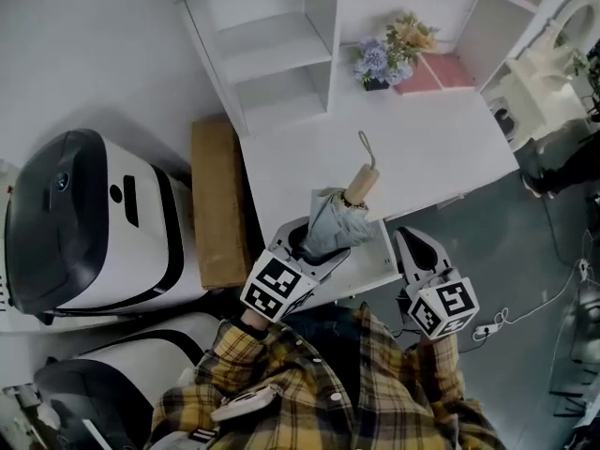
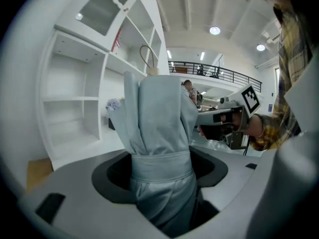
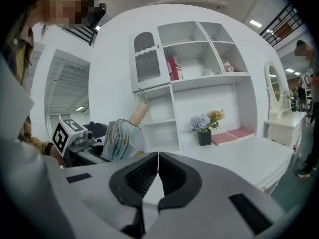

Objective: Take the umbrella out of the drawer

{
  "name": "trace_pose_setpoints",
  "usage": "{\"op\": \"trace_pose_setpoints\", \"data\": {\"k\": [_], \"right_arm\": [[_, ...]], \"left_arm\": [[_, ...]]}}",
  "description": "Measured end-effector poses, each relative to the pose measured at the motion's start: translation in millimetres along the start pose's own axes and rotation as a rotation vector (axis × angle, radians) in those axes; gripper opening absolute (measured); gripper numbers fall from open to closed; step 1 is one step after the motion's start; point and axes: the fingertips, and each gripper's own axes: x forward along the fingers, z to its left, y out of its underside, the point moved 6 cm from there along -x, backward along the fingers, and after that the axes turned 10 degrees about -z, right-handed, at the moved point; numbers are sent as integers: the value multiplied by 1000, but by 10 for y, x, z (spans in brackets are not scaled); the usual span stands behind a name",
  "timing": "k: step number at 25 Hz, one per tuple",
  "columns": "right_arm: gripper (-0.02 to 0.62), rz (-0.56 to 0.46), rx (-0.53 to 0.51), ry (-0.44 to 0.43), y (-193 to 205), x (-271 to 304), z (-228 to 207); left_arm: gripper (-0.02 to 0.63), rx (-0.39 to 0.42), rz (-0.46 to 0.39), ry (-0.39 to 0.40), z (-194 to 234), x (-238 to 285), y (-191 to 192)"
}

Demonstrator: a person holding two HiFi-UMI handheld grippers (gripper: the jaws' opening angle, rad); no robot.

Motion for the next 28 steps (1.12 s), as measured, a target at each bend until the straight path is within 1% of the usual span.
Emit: {"op": "trace_pose_setpoints", "data": {"k": [8, 12, 15, 20, 28], "right_arm": [[18, -38, -24, -126, -197, 371, 133], [18, -42, -10, -156, -171, 490, 190], [18, -37, 5, -162, -156, 521, 211], [17, -47, -6, -167, -209, 548, 214], [17, -52, -9, -162, -213, 545, 195]], "left_arm": [[319, -46, -124, -148, 229, -510, -181], [320, -50, -164, -228, 341, -731, -222], [321, -65, -179, -266, 389, -877, -220], [321, -61, -198, -302, 436, -1000, -265], [320, -82, -252, -283, 428, -962, -314]]}}
